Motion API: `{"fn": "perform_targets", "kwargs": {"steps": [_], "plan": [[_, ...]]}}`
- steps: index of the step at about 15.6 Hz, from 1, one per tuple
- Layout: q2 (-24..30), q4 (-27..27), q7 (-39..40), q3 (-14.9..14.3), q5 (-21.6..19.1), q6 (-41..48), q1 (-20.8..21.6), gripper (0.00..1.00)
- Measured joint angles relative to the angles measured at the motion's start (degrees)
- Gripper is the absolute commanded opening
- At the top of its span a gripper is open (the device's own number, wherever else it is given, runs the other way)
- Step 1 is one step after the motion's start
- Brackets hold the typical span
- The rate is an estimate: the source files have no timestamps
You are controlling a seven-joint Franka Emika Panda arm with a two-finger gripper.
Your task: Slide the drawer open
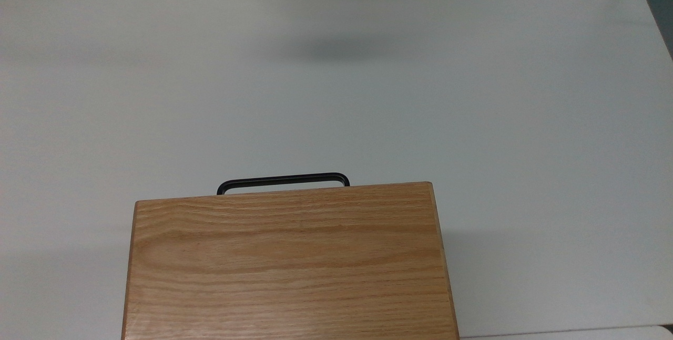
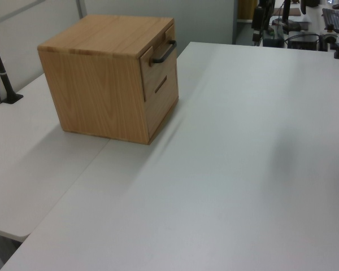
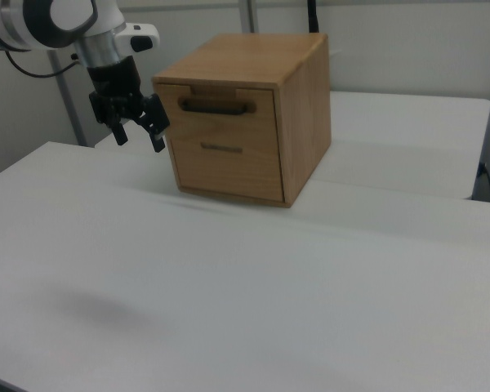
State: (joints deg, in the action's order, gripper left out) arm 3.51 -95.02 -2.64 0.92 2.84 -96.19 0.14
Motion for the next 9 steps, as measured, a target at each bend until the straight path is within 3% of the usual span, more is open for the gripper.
{"fn": "perform_targets", "kwargs": {"steps": [6, 9], "plan": [[0.0, 0.0, 0.0, -0.1, 0.0, 0.0, -0.1, 1.0], [-1.0, -0.1, -1.3, -0.1, -0.3, -5.1, -0.1, 1.0]]}}
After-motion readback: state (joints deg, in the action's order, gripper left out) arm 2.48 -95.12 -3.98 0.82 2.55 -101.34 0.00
